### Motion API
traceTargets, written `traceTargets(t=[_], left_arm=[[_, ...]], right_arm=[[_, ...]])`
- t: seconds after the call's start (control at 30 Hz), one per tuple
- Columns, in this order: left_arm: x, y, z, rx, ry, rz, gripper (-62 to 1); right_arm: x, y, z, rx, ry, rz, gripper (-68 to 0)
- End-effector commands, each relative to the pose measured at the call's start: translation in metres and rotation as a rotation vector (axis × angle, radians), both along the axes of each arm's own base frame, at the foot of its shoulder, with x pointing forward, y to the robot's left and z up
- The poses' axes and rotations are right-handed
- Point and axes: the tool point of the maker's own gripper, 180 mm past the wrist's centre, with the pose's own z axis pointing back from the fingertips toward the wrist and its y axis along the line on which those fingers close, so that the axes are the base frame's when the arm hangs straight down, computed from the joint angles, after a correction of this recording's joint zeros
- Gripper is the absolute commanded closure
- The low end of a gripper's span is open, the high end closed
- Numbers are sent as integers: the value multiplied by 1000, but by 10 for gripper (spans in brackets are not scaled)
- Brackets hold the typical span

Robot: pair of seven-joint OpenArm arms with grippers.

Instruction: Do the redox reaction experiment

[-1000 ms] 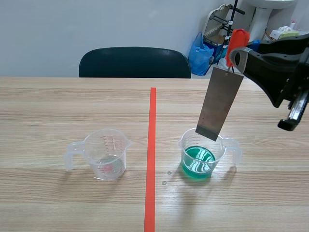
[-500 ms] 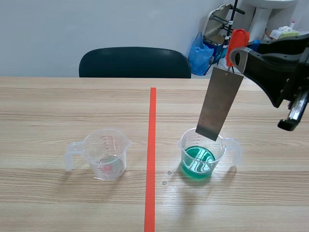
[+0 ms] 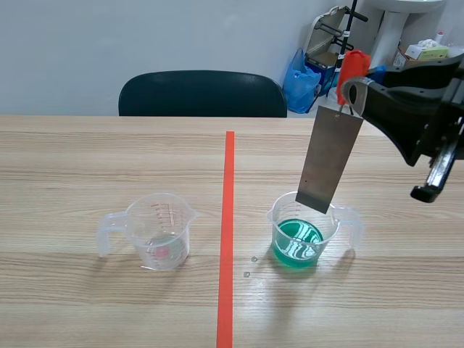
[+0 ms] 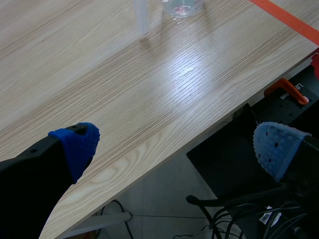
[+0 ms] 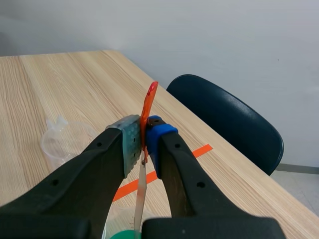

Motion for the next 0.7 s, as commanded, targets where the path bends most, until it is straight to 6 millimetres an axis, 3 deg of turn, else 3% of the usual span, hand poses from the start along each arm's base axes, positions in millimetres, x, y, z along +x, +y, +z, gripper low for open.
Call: traceTargets(t=[0.0, 0.33, 0.67], left_arm=[[3, -2, 5, -23, -21, 9, -623], [3, -2, 5, -23, -21, 9, -623], [3, -2, 5, -23, -21, 9, -623]], right_arm=[[3, -3, 5, 20, -14, -5, -7], [2, -1, -19, 38, 40, -6, -7], [14, -4, -41, 29, 51, -20, -7]])
